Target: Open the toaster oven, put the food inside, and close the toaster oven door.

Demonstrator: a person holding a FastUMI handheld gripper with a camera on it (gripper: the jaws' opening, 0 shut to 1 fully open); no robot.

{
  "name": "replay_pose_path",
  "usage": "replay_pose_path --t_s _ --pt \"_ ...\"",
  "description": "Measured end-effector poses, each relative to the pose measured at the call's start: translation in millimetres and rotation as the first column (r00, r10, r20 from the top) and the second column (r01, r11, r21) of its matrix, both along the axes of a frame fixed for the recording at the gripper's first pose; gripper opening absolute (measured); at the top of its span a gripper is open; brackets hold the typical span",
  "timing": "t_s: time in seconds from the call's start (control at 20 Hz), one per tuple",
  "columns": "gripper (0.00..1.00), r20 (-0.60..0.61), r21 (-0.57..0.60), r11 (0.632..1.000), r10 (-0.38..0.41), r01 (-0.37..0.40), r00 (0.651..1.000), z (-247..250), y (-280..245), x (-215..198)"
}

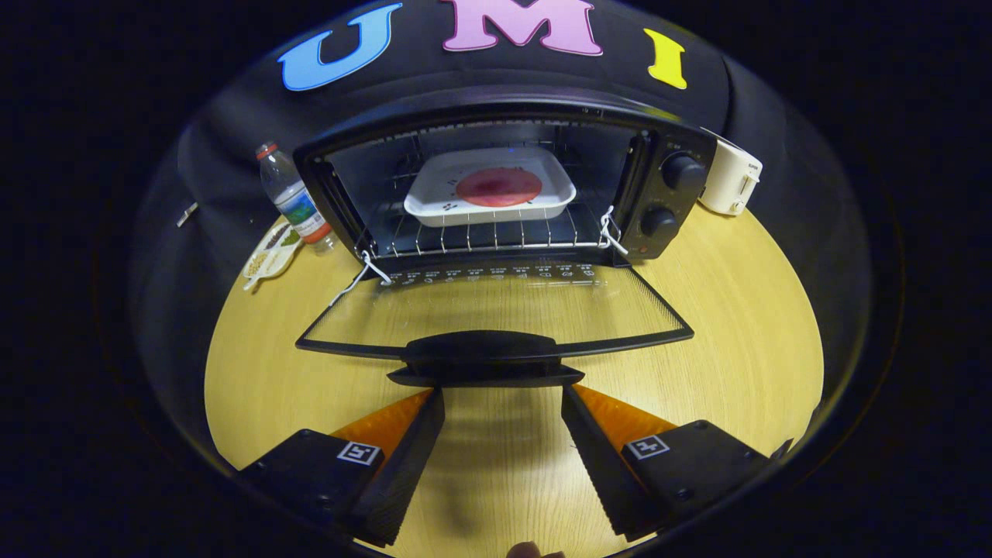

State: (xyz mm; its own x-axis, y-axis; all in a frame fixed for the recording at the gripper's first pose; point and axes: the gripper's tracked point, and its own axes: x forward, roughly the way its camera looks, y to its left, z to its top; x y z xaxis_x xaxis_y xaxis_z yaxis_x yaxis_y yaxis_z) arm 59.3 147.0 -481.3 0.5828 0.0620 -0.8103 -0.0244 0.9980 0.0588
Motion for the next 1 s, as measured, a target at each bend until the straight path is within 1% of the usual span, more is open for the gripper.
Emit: replay_pose_path --t_s 0.15,0.3,0.5,0.65,0.75,0.85,1.0 --pt "0.99 0.058 0.035 0.999 -0.012 0.01 0.998 25 -1 9" --pt "0.99 0.137 0.024 1.0 -0.012 0.009 0.99 56 -13 23" --pt "0.99 0.242 0.045 0.998 -0.046 0.036 0.969 107 -27 41" --pt "0.99 0.31 0.055 0.997 -0.066 0.052 0.948 134 -36 44" --pt "0.99 0.349 0.046 0.998 -0.05 0.037 0.936 151 -39 42" --pt "0.99 0.391 0.025 1.0 -0.017 0.008 0.92 163 -45 39" --pt "0.99 0.443 0.013 0.999 0.032 -0.042 0.896 195 -53 19"
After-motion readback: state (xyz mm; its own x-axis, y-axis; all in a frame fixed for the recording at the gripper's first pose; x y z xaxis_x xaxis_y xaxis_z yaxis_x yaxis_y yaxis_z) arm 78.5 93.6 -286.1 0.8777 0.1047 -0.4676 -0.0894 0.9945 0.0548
